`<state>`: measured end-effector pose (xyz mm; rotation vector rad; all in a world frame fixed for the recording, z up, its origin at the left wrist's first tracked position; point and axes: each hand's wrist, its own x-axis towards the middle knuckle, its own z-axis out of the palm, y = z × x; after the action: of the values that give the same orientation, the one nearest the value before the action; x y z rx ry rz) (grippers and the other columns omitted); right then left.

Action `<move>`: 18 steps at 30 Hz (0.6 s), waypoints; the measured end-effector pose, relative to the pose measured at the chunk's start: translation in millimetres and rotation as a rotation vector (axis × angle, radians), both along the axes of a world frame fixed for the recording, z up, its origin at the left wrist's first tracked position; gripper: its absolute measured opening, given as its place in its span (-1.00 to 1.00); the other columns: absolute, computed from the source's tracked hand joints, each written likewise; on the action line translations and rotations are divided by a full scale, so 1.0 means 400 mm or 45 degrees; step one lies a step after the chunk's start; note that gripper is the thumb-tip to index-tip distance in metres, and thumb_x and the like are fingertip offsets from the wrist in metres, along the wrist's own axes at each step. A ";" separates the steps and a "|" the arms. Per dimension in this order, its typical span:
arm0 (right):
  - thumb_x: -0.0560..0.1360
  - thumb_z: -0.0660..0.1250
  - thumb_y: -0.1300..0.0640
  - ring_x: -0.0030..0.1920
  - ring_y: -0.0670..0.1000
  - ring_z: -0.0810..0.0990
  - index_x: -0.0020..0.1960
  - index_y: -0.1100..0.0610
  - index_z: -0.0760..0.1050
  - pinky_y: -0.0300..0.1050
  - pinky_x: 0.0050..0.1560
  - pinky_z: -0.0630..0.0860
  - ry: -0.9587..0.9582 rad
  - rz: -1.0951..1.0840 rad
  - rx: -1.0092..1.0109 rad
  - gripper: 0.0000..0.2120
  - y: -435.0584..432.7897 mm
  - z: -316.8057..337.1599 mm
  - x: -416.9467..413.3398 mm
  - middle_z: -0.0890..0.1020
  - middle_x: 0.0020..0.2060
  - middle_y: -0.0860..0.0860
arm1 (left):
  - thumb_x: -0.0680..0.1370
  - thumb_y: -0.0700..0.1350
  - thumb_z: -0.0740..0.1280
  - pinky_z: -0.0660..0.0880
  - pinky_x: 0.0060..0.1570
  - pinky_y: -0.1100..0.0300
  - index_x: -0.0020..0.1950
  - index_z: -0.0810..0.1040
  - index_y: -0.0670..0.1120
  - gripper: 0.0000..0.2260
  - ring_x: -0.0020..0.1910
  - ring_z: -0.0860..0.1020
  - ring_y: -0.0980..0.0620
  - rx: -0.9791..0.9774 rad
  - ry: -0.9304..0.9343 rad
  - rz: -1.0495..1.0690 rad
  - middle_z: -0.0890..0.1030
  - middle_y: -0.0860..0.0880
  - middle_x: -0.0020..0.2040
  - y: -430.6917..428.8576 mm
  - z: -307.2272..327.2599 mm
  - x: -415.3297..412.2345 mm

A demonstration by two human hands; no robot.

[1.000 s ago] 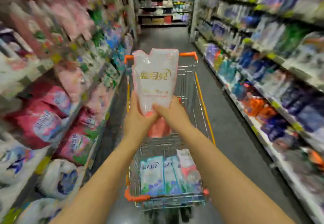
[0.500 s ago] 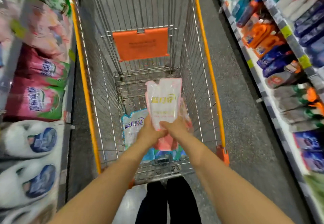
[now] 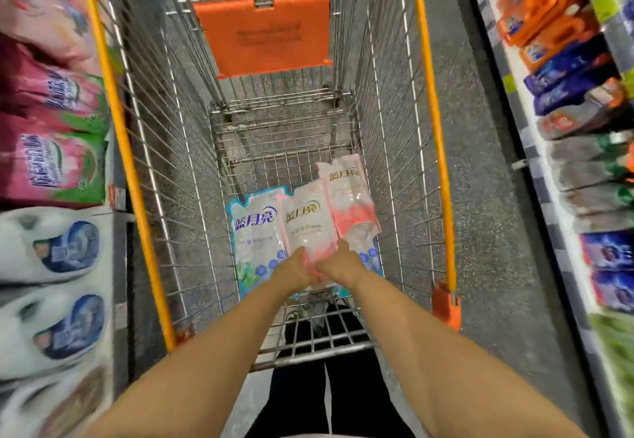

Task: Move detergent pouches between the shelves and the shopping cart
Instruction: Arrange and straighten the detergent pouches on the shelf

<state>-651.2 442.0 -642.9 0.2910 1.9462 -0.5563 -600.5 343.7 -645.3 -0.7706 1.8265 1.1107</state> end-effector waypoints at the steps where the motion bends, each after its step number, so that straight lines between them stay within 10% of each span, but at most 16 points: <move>1: 0.38 0.40 0.11 0.33 0.15 0.39 0.47 0.18 0.06 -0.08 0.29 0.40 0.000 0.006 -0.014 -0.21 -0.002 0.004 -0.002 0.36 0.35 0.18 | 0.43 -0.19 0.40 0.39 0.15 0.10 0.41 0.25 -0.14 -0.41 0.22 0.46 -0.12 -0.047 0.031 -0.007 0.46 -0.21 0.26 -0.005 0.015 -0.006; 9: 0.51 0.25 0.16 0.23 0.16 0.49 0.43 0.19 0.19 -0.15 0.04 0.41 0.221 -0.112 -0.170 -0.48 -0.036 0.118 -0.010 0.47 0.28 0.17 | 0.51 -0.21 0.31 0.40 0.23 0.11 0.46 0.28 -0.09 -0.48 0.25 0.48 -0.09 -0.191 0.382 0.391 0.47 -0.13 0.32 -0.038 0.121 -0.026; 18: 0.52 0.26 0.17 -0.08 0.02 0.57 0.05 0.06 0.56 -0.09 0.01 0.46 0.964 -0.241 -0.909 -0.85 -0.153 0.520 -0.023 0.62 -0.12 -0.01 | 0.51 -0.28 0.27 0.41 -0.25 0.37 0.09 0.57 -0.15 -0.81 -0.16 0.54 0.00 -0.411 1.196 0.892 0.60 -0.07 -0.17 -0.096 0.535 -0.018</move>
<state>-660.2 381.0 -434.9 -0.2361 2.2628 -1.6076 -607.6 305.4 -431.4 -1.2738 2.6493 1.8634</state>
